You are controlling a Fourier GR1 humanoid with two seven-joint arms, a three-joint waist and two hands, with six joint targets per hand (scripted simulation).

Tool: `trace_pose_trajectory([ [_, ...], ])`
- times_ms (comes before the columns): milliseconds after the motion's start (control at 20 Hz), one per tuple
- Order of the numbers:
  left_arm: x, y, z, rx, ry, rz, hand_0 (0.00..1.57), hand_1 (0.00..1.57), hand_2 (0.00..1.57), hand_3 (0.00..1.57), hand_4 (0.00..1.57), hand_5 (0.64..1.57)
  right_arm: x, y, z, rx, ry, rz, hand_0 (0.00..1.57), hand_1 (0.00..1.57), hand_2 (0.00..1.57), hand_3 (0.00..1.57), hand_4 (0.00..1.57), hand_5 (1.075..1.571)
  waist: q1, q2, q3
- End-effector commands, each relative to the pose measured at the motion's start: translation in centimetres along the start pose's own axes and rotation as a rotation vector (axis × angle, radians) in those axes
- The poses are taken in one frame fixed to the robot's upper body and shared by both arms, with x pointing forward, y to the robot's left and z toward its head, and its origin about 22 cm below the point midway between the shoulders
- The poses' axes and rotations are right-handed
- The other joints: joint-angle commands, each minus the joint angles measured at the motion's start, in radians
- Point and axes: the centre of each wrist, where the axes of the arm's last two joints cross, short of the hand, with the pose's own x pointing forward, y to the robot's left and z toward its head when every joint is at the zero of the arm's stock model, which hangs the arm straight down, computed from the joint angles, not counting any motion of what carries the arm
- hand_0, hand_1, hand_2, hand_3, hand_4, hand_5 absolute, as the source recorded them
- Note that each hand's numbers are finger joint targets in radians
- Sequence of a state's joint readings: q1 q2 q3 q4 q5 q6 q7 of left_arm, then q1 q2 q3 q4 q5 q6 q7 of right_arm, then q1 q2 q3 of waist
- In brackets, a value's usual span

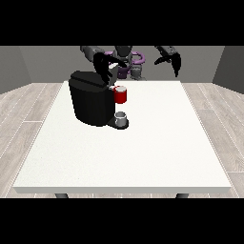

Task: Insert the coffee pod into the coffee machine and close the lid

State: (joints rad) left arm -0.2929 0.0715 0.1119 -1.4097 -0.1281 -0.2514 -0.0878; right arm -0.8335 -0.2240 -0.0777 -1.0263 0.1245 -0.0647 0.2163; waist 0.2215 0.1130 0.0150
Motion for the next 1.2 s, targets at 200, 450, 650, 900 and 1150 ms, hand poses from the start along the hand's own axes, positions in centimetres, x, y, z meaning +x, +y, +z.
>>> trace_pose_trajectory([
  [200, 1.4, -1.2, -1.3, -0.071, -0.072, -0.012, 0.0, 0.0, 0.0, 0.0, 0.44, 1.571, 7.1, 1.5, -0.9, 0.031, -0.225, 0.059, 0.0, 0.0, 0.0, 0.0, 0.27, 1.571, 0.154, 0.058, -0.0147],
  [450, 2.1, -1.4, -2.5, -0.071, -0.109, 0.001, 0.0, 0.0, 0.0, 0.0, 0.43, 1.571, 8.9, 1.6, -0.1, 0.03, -0.238, 0.061, 0.0, 0.0, 0.0, 0.0, 0.1, 1.571, 0.177, 0.088, -0.0145],
  [650, 3.2, -2.1, -3.5, -0.128, -0.136, 0.016, 0.0, 0.0, 0.0, 0.0, 0.44, 1.571, 11.3, -0.8, 0.3, -0.026, -0.253, 0.103, 0.0, 0.0, 0.0, 0.0, 0.05, 1.571, 0.233, 0.117, -0.0145],
  [900, 4.3, -2.9, -4.7, -0.163, -0.179, -0.004, 0.0, 0.0, 0.0, 0.0, 0.43, 1.571, 13.3, -2.1, 0.9, -0.046, -0.28, 0.113, 0.0, 0.0, 0.0, 0.0, 0.0, 1.571, 0.283, 0.165, -0.014],
  [1150, 5.7, -3.4, -5.6, -0.207, -0.22, -0.01, 0.0, 0.0, 0.0, 0.0, 0.25, 1.571, 14.3, -4.3, 1.0, -0.114, -0.283, 0.109, 0.0, 0.0, 0.0, 0.0, 0.0, 1.571, 0.358, 0.214, -0.0132],
])
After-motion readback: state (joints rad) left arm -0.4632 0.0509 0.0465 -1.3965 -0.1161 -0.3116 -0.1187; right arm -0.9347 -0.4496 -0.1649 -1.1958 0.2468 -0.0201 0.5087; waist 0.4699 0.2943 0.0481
